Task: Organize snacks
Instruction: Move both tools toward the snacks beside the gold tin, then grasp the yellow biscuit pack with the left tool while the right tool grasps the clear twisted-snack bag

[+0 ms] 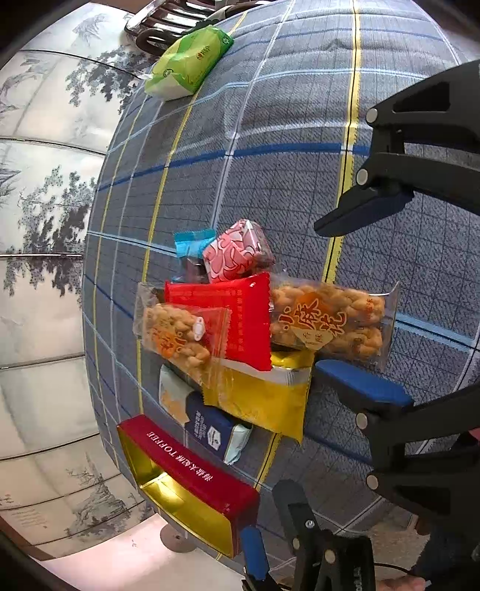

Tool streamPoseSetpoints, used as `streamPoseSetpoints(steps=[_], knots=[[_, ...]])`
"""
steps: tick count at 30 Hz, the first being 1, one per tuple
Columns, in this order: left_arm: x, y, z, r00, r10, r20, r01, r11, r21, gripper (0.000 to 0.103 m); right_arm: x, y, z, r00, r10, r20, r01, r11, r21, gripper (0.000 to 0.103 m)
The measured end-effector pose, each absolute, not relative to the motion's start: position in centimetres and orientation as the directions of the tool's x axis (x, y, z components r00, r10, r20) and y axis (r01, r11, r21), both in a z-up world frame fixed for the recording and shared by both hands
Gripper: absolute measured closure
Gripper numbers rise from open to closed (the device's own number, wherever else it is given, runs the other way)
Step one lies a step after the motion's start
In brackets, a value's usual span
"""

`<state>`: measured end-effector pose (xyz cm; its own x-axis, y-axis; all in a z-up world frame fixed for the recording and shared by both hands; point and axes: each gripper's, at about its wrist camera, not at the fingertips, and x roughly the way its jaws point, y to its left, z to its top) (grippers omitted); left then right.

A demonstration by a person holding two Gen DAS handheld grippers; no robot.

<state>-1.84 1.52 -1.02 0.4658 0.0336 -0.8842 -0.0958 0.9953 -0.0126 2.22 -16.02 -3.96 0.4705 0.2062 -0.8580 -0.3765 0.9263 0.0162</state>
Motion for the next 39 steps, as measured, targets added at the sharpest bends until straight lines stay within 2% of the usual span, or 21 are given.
streamPoseSetpoints(steps=[2,7,10,14,32,39], knots=[[-1.8,1.4,-1.1,0.464,0.028,-0.885,-0.093,0.996,-0.017,0.018,2.4,-15.9,-4.3,0.463,0.204,-0.862,-0.379,0.925,0.016,0.037],[-1.6,1.1,-1.2,0.461,0.021,-0.887,-0.085,0.996,-0.021,0.019,2.7,-15.4,-4.8,0.455,0.207,-0.866,-0.388,0.922,0.017,0.039],[-1.4,0.9,-1.2,0.46,0.018,-0.888,-0.08,0.997,-0.022,0.019,3.0,-15.2,-5.2,0.443,0.219,-0.869,-0.395,0.918,0.03,0.056],[-1.0,0.5,-1.3,0.45,0.013,-0.893,-0.077,0.997,-0.024,0.019,2.9,-15.1,-5.2,0.441,0.23,-0.867,-0.409,0.912,0.034,0.065],[2.1,-4.4,-2.3,0.392,-0.096,-0.915,-0.016,0.994,-0.111,0.019,3.8,-21.0,-5.0,0.464,0.197,-0.864,-0.296,0.953,0.059,0.065],[4.2,-5.0,-3.8,0.362,-0.046,-0.931,-0.093,0.992,-0.085,0.019,3.8,-21.4,-5.0,0.472,0.227,-0.852,-0.296,0.951,0.089,0.065]])
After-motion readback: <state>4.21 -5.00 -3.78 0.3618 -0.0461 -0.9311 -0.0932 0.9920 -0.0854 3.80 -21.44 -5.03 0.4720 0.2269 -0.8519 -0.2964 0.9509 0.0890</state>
